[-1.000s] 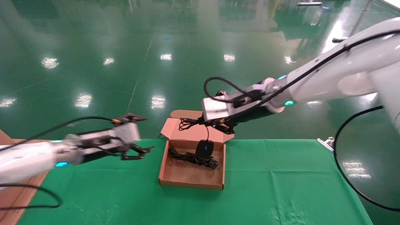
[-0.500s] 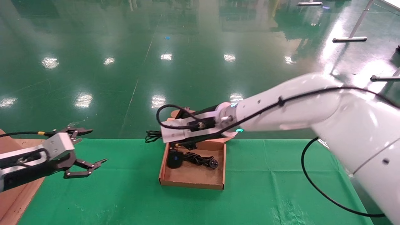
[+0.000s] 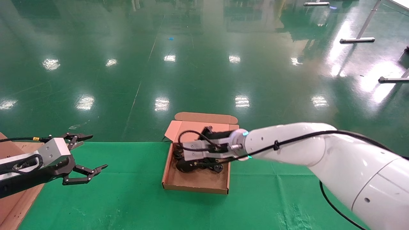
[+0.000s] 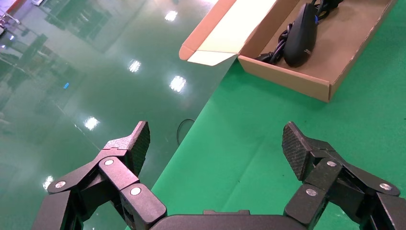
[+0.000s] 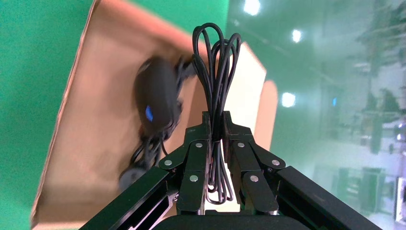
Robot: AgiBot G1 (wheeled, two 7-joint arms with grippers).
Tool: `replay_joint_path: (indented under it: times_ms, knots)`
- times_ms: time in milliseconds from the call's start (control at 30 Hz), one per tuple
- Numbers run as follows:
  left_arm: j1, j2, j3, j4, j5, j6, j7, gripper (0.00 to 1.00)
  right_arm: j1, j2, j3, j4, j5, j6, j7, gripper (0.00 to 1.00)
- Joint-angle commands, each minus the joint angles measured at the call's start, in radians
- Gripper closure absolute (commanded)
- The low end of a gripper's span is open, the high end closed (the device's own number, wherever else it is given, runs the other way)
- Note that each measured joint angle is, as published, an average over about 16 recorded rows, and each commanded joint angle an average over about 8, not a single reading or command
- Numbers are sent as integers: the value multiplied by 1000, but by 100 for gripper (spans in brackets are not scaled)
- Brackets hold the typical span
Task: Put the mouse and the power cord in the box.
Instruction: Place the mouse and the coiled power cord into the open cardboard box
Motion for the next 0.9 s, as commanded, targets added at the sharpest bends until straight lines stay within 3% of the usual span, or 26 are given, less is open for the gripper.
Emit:
replay_joint_path:
  times_ms: [33,133,200,733,900]
  knots:
    - [-8,5,0,18,1,9,10,0,-7,1,-23,-17,3,14,1,52]
    - [-13,7,-1,33,-2,18,18,0,-12,1,-41,-27,10,25,-1,15]
    - [-14,7,-2,38,-3,20,19,0,-15,1,-47,-30,13,30,-1,0]
    - [-12,7,-3,25,-2,20,11,0,-15,12,-36,-18,13,20,-1,0]
    - [0,2,-18,-15,-15,40,-30,0,-39,39,9,6,43,-17,13,0]
